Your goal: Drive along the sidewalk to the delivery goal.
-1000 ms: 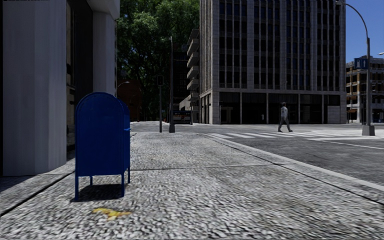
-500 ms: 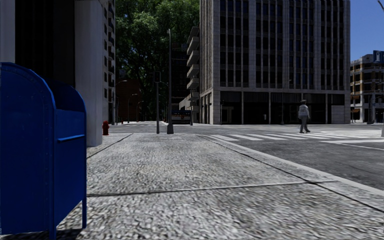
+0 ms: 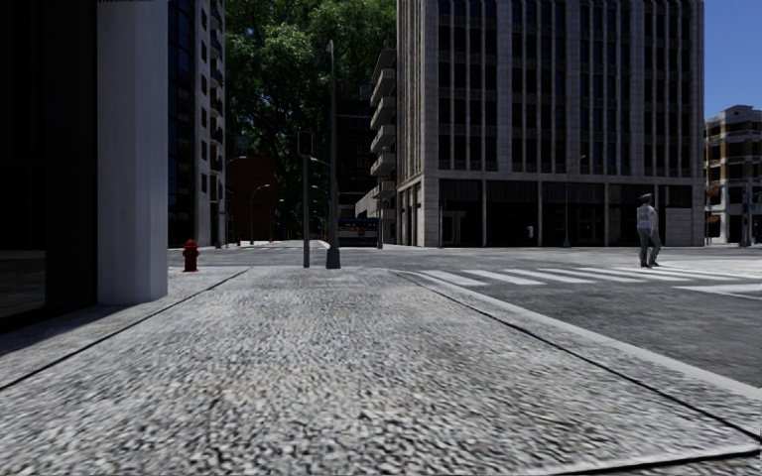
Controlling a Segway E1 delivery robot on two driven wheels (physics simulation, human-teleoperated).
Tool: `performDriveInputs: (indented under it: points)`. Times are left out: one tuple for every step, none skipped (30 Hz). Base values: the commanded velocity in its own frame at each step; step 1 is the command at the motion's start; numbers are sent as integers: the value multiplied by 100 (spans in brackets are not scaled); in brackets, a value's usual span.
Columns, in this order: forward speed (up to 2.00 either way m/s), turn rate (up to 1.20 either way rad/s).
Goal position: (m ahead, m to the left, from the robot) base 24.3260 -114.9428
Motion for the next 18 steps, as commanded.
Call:
performDriveInputs:
  points:
    - [200,0]
    - [200,0]
    - [200,0]
    - [200,0]
    - [200,0]
    - [200,0]
    - [200,0]
    - [200,0]
    - [200,0]
    - [200,0]
    - [200,0]
    - [200,0]
    - [200,0]
    - [200,0]
    - [200,0]
    - [200,0]
    - [200,0]
    - [200,0]
